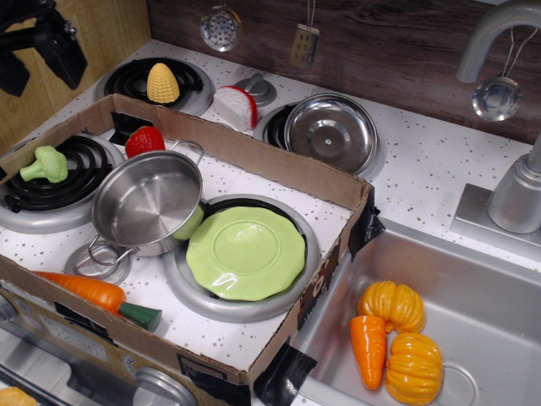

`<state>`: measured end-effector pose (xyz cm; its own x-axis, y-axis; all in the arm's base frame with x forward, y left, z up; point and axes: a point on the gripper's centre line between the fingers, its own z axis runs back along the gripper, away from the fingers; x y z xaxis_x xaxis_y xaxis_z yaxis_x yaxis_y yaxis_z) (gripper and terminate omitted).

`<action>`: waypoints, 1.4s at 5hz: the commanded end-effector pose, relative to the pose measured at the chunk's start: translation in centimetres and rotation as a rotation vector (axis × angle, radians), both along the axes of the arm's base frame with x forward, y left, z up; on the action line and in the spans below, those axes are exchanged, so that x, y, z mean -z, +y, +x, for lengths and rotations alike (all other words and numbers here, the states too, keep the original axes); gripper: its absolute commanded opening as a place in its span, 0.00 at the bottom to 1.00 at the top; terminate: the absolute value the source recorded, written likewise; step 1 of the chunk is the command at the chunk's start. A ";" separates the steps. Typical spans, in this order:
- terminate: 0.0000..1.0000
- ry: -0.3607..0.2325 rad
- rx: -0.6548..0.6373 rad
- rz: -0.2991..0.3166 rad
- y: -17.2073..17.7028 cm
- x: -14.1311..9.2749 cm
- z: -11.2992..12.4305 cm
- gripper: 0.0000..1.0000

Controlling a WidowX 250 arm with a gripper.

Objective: Put broccoli in pot

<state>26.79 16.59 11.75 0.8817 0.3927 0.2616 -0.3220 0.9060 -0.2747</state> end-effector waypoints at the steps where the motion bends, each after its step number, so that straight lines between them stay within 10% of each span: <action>1: 0.00 0.011 -0.300 -0.056 0.0 1.3 0.4 1.00; 5: 0.00 0.154 -0.705 0.155 1.8 3.5 -1.0 1.00; 7: 0.00 0.257 -0.846 0.086 2.5 3.7 -0.8 1.00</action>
